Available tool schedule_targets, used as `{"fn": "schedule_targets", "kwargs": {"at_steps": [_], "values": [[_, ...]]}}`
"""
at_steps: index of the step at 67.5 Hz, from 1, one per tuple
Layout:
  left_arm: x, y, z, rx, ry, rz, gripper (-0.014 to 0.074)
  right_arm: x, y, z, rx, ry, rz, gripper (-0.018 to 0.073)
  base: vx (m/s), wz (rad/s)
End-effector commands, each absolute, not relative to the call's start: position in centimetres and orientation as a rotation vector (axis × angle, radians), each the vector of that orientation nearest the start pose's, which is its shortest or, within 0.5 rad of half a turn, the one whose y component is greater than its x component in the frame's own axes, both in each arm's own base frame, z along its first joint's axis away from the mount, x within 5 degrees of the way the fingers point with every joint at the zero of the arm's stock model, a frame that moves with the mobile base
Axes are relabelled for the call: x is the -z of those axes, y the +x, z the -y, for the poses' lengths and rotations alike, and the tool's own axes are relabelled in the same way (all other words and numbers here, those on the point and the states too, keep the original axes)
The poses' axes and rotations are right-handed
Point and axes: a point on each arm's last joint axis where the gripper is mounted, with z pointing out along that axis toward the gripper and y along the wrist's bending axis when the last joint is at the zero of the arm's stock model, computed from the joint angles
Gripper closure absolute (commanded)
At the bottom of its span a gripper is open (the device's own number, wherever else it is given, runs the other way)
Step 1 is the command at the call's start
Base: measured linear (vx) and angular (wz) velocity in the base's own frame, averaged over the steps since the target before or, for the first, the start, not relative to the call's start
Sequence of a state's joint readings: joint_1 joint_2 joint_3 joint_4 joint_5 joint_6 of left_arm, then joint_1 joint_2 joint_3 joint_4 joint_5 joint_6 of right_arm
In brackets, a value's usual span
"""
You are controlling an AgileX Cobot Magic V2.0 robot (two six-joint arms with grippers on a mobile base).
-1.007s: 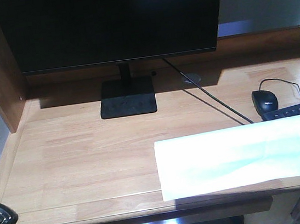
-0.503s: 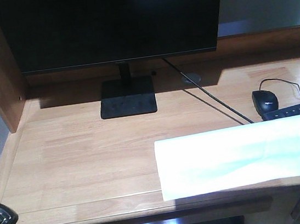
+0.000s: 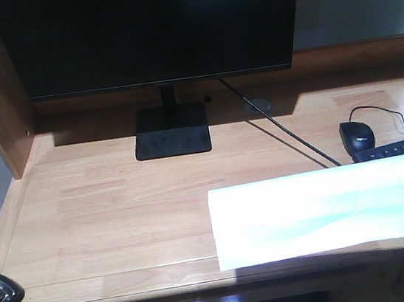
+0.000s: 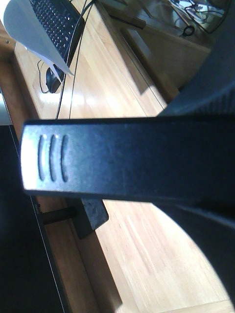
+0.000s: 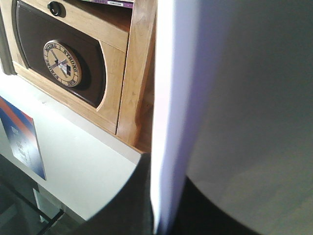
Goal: Grab stapler and paper to desk for stapling
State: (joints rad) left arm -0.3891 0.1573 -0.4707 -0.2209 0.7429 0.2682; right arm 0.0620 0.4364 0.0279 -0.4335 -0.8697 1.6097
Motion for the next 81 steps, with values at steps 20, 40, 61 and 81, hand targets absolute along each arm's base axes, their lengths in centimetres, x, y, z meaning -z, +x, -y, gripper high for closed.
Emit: {"fn": "schedule_targets", "kwargs": {"at_steps": [20, 40, 61, 81], "values": [[-31.4, 2.9, 2.6, 0.361, 0.502, -1.697, 0.0603, -25.3, 7.6, -3.4, -1.423, 0.415, -1.115, 0.0567, 0.0, 0.0], [-32.3, 3.0, 2.8, 0.435, 0.442, -1.629, 0.0603, -25.3, 7.6, -3.4, -1.423, 0.415, -1.115, 0.0567, 0.0, 0.0], [-38.6, 7.7, 4.7, 0.433, 0.447, -1.686, 0.0603, -25.3, 7.6, -3.4, -1.423, 0.415, -1.115, 0.0567, 0.0, 0.0], [-40.2, 16.2, 8.6, 0.334, 0.67, -1.86, 0.0603, -25.3, 7.6, -3.4, -1.423, 0.415, -1.115, 0.0567, 0.0, 0.0]]}}
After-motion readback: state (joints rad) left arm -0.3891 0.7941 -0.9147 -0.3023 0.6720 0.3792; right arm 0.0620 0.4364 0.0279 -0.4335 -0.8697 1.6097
